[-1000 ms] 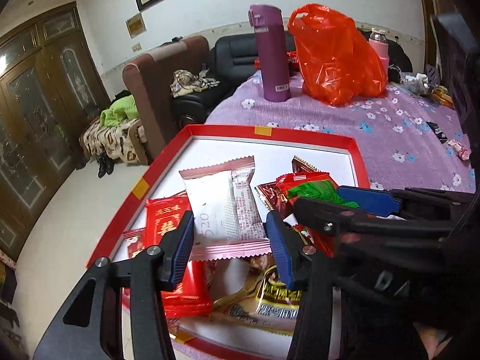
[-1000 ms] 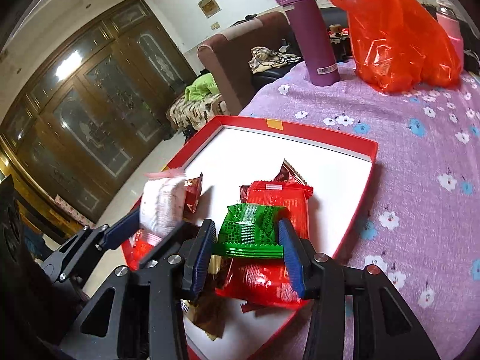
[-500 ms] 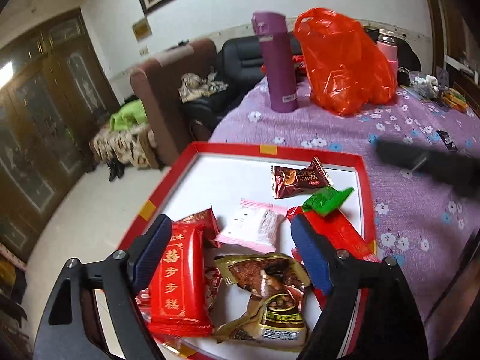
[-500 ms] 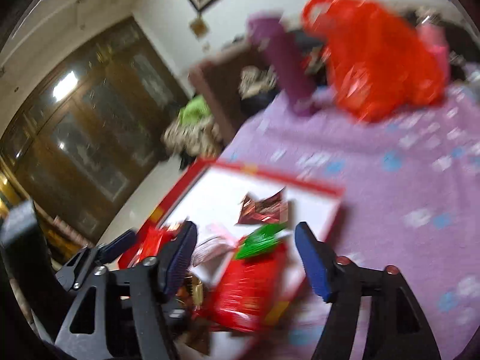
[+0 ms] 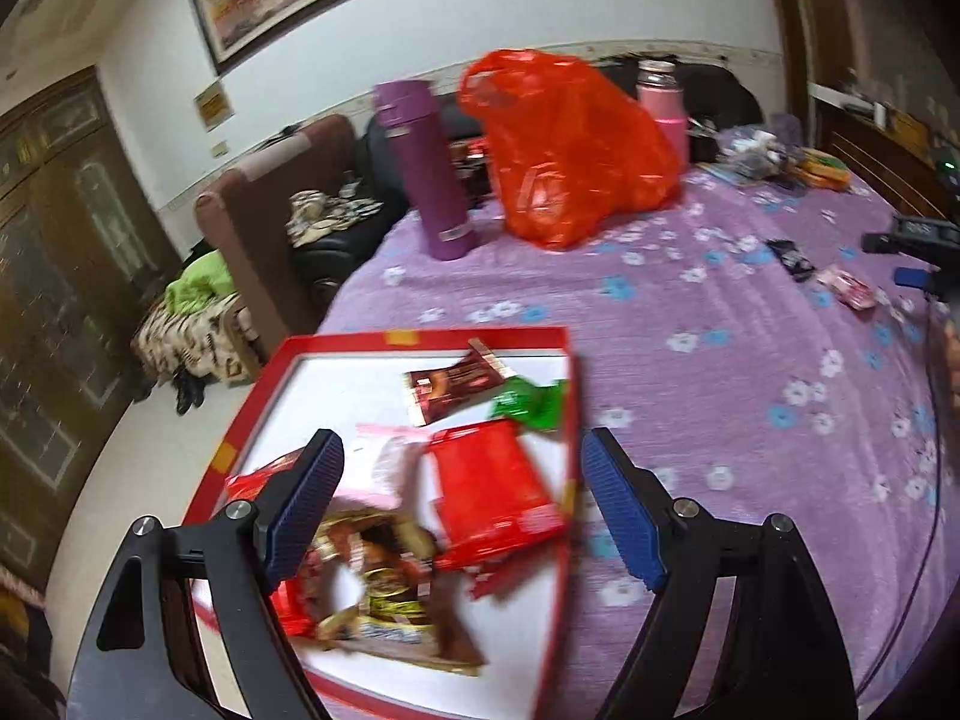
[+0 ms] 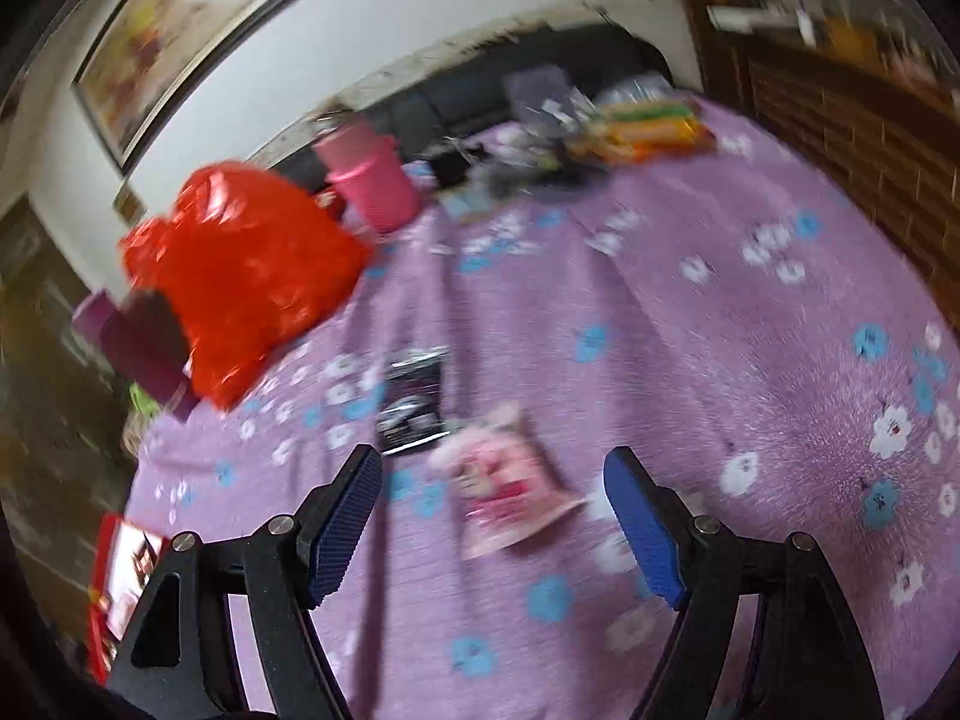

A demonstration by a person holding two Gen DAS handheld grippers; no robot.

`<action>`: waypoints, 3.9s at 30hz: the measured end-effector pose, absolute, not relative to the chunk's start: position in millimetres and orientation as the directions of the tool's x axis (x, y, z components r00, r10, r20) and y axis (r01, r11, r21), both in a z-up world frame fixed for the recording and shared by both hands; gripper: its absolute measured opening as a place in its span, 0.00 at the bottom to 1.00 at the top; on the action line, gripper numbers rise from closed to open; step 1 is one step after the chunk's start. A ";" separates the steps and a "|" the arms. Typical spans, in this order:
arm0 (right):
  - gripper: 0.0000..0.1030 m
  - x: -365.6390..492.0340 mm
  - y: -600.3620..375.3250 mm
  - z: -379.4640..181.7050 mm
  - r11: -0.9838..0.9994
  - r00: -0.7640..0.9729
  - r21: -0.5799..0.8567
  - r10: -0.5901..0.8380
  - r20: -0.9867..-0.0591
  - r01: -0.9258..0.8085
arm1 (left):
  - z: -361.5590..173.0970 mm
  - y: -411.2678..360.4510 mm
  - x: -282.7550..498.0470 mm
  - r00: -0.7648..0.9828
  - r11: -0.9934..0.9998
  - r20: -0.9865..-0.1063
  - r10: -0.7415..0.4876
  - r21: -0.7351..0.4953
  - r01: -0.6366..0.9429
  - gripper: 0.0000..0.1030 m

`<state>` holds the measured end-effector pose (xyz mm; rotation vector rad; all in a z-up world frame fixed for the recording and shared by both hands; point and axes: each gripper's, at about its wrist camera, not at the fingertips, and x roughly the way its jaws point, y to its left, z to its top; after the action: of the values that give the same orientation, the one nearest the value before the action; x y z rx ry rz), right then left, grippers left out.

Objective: Organize snacks
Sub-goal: 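Grasp the pink Lotso candy with right tool while left approaches the black-purple packet, then grasp the black-purple packet with the left tool, then carry the black-purple packet with left while right carries the Lotso candy to the box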

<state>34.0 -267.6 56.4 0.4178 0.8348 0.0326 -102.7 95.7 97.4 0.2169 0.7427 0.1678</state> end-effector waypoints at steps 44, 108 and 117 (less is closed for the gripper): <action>0.39 34.5 -351.9 34.0 0.646 0.761 0.749 0.411 -0.502 0.145 | 11.9 -167.0 150.5 0.469 0.976 -0.883 -0.027 0.079 0.204 0.59; 0.40 -111.6 -136.1 12.0 0.911 0.600 0.389 0.389 -0.699 -0.138 | 6.9 24.2 -118.6 0.698 0.998 -0.714 0.053 0.070 -0.004 0.37; 0.40 -110.9 -134.7 11.8 0.915 0.600 0.377 0.382 -0.703 -0.141 | 8.0 26.5 -120.4 0.706 0.998 -0.708 0.037 0.056 0.004 0.37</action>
<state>-110.9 -134.7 11.8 0.2976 0.8780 0.3081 -120.4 26.5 8.0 0.0542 0.7873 0.0183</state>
